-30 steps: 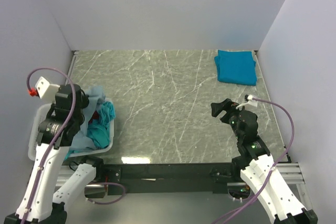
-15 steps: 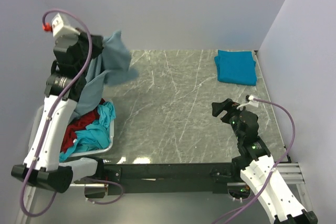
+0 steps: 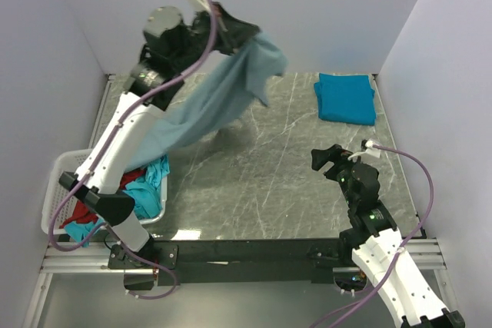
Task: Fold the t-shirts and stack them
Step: Move the tshirt to the center of the board
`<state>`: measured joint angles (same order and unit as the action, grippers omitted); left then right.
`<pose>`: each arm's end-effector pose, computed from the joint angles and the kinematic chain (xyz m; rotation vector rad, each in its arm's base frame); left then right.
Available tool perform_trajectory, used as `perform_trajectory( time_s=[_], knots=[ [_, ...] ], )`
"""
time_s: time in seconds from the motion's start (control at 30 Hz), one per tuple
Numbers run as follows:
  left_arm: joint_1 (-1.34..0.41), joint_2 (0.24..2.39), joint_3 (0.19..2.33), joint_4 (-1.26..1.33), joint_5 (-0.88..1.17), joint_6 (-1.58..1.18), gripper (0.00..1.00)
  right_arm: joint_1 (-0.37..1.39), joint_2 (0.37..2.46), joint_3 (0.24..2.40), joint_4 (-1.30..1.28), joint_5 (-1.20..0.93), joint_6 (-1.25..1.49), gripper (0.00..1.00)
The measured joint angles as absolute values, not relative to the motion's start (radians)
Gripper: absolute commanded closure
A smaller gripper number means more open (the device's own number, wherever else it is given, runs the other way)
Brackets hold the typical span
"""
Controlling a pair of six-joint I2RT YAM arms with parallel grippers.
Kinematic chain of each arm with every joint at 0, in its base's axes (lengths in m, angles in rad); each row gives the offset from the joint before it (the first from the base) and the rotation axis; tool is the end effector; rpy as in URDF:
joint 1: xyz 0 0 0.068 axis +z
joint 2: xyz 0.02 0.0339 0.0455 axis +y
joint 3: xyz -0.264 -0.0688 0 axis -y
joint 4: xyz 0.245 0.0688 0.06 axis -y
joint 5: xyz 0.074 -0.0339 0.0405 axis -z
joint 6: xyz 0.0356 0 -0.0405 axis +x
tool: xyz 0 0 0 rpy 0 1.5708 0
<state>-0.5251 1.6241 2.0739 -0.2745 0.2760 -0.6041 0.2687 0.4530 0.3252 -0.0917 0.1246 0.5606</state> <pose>0.2852 -0.1764 0.5566 0.1864 1.4875 -1.1174 0.1361 0.0329 0.2335 0.3532 1.7798 0.4817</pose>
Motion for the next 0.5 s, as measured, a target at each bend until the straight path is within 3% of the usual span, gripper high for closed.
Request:
perform_trajectory(
  time_s=[0.27, 0.43, 0.5],
  knots=[
    [-0.662, 1.663, 2.122, -0.258, 0.291, -0.556, 0.99, 0.269, 0.434, 0.325, -0.098, 0.150, 0.561, 0.05],
    [-0.673, 1.624, 1.996, -0.168, 0.244, -0.535, 0.99, 0.269, 0.416, 0.325, -0.101, 0.164, 0.561, 0.05],
    [-0.673, 1.617, 1.941, -0.153, 0.207, -0.531, 0.91, 0.269, 0.415, 0.325, -0.101, 0.168, 0.561, 0.05]
  ],
)
